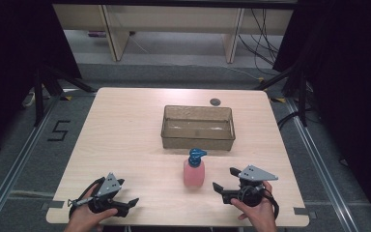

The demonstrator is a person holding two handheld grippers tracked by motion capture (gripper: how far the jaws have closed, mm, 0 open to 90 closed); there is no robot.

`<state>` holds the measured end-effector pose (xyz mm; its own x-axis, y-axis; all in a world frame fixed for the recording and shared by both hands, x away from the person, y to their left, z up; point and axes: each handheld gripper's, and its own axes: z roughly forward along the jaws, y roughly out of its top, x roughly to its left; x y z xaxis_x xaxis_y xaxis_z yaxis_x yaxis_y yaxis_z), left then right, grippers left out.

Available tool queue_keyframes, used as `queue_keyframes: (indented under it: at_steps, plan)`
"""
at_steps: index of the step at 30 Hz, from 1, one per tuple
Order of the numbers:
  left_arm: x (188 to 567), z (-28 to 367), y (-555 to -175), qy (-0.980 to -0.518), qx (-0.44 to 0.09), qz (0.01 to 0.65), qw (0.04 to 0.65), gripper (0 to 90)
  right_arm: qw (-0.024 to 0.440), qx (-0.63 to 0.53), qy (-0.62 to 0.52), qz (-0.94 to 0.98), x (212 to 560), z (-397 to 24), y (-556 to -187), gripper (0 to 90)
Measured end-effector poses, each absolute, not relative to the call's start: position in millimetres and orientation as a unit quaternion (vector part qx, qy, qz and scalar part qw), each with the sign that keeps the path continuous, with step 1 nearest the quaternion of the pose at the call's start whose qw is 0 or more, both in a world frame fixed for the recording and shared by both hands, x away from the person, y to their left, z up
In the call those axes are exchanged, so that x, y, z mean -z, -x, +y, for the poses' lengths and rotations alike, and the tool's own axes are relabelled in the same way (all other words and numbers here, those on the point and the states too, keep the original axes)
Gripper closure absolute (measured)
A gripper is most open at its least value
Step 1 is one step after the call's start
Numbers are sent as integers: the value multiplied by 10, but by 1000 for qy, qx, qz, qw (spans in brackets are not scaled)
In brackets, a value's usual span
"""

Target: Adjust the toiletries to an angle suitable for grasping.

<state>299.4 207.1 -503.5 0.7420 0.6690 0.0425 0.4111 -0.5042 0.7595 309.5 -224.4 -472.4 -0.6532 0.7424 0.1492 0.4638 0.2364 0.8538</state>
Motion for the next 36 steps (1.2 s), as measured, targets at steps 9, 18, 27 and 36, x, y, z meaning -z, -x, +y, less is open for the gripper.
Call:
queue_keyframes:
  at_steps: [9,18,27,36]
  plan:
    - [5035,2068,-2993,-850,-165,319,385,153,156,-483,-374,776,4706,-2224,-3106,156]
    - [5034,2068,-2989,-851,-160,321,384,153,152,-493,-370,773,4662,-2183,-3103,156]
    - [5036,2065,-2988,-850,-160,322,385,153,152,-511,-363,764,4633,-2131,-3113,158]
    - [5036,2066,-2988,-850,-160,322,385,154,149,-510,-352,770,4627,-2075,-3136,163]
